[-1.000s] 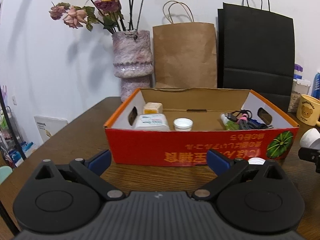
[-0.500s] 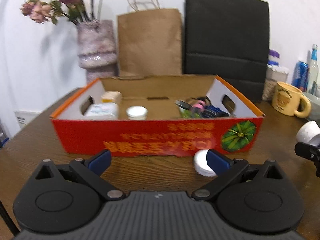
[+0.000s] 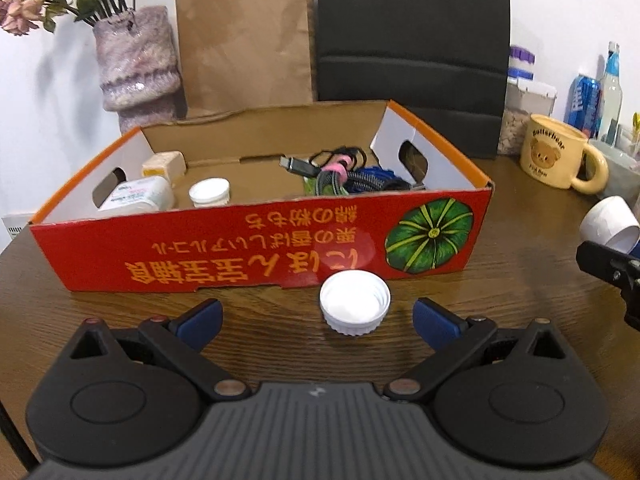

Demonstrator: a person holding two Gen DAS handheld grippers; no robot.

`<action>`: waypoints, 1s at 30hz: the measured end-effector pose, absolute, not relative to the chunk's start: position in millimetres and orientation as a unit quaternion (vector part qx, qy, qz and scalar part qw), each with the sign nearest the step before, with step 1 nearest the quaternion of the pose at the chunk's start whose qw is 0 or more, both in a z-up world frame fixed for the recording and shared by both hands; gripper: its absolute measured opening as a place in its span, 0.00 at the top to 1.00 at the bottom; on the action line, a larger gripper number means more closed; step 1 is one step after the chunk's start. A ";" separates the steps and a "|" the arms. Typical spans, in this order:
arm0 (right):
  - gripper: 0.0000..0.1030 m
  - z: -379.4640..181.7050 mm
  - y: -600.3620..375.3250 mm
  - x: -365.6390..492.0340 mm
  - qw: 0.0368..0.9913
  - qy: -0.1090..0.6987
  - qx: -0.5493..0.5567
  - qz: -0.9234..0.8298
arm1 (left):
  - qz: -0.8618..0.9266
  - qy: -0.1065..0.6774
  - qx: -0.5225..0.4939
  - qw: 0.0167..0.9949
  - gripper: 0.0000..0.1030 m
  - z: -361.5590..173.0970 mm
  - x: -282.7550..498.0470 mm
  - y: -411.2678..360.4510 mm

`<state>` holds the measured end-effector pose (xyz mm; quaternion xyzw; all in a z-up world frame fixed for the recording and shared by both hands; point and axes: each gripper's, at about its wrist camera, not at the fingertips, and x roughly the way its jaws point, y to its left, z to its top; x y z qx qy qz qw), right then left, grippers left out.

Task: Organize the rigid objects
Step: 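Grasp the white ring with the right tool while the left grasps the white cap, then carry the white cap and white ring over the red box with both tools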

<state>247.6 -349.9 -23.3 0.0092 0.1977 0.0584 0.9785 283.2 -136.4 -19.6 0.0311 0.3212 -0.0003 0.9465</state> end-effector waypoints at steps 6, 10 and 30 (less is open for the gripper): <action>0.59 -24.6 -346.8 249.2 0.978 0.199 0.010 0.059 | 0.002 0.325 0.030 0.945 0.00 -22.7 293.6 -140.1; 0.59 -24.4 -347.1 249.4 0.978 0.199 0.011 0.061 | -0.007 0.328 0.031 0.944 0.33 -24.7 295.6 -143.3; 0.59 -20.0 -341.1 239.9 0.983 0.176 -0.002 0.055 | -0.028 0.283 0.028 0.958 0.60 -8.2 268.2 -136.3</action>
